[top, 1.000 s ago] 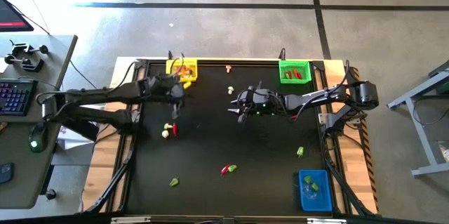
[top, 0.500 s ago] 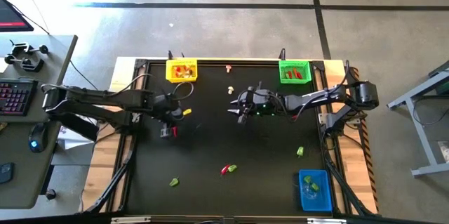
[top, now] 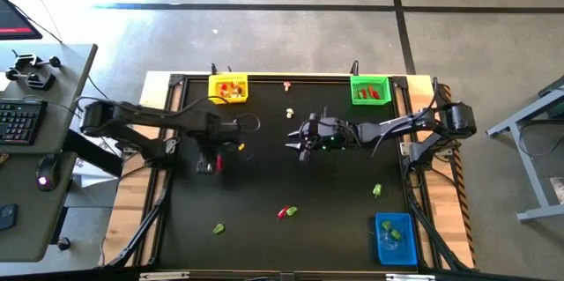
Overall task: Sort produce into baskets
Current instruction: Put the green mushroom into the yellow bin
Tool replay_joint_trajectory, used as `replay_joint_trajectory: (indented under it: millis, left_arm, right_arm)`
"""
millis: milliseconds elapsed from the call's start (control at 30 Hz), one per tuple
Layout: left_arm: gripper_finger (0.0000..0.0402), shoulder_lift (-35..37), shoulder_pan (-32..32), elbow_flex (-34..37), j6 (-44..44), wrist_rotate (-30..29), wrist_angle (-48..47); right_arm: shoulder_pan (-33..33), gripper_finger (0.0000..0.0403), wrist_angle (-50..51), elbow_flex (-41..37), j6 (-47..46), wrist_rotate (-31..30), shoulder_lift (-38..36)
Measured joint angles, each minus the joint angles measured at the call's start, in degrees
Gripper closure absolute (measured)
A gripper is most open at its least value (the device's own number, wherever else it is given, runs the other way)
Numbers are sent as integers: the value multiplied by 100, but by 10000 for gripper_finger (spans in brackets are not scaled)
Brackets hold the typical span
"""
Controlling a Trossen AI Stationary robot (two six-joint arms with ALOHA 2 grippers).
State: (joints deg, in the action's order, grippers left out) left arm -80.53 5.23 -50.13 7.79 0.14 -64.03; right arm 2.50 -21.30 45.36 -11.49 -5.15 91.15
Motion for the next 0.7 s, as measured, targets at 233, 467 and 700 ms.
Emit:
replay_joint_trajectory:
  millis: [233, 467, 700]
  left_arm:
    - [253, -650, 7, 0, 198, -338, 166]
    - [262, -883, 37, 0, 295, -179, 389]
    - [284, -888, 37, 247, 341, -164, 467]
  right_arm:
    - [0, 233, 2, 0, 64, -2, 0]
    - [0, 233, 4, 0, 146, -20, 0]
    - [0, 233, 26, 0, 146, -17, 0]
